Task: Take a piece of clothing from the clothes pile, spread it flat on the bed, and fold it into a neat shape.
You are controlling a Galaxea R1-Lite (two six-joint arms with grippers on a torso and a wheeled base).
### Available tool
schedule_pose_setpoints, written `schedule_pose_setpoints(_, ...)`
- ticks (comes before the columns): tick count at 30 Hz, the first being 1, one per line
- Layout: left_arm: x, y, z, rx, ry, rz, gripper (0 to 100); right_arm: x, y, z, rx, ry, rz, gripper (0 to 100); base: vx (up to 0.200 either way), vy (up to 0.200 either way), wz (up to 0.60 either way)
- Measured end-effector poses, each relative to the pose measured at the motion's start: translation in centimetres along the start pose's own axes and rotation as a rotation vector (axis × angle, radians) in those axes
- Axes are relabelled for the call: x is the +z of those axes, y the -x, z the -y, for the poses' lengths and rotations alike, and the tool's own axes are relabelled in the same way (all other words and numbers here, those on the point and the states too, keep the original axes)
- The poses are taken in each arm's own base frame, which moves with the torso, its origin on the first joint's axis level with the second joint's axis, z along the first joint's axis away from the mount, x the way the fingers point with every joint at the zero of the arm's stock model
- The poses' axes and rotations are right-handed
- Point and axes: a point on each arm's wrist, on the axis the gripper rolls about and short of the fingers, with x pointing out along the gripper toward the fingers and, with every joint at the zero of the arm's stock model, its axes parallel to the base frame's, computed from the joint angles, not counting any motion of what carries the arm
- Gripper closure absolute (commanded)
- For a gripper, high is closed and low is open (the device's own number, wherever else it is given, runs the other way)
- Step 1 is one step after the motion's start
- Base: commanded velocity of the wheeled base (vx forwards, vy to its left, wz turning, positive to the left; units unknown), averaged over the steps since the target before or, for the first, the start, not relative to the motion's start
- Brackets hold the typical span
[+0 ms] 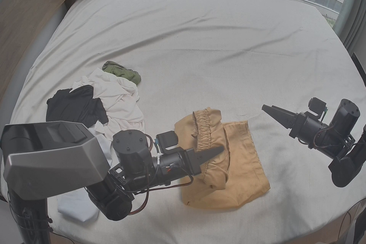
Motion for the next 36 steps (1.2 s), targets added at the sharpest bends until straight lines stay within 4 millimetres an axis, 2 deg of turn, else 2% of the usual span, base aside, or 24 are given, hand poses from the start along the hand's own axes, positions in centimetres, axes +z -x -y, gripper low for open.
schedule_pose_setpoints(7, -1.4, -1.5, -0.5, -0.012, 0.008, -0.035, 100, 0.2, 0.1, -0.1, 0.001, 0.004, 0.006, 0, 0.0, 0.0, 0.0)
schedule_pose_setpoints(13, -1.8, -1.9, -0.9, -0.008, 0.01, -0.044, 100, 0.3, 0.1, -0.1, 0.003, 0.006, 0.01, 0, 0.0, 0.0, 0.0)
schedule_pose_setpoints(14, -1.8, -1.9, -0.9, -0.008, 0.009, -0.044, 0, 0.3, 0.1, -0.2, 0.004, 0.007, 0.01, 0, 0.0, 0.0, 0.0)
schedule_pose_setpoints(36, -2.3, -2.6, -1.0, 0.036, 0.004, -0.035, 0, 0.3, 0.1, -0.2, 0.004, 0.007, 0.009, 0, 0.0, 0.0, 0.0)
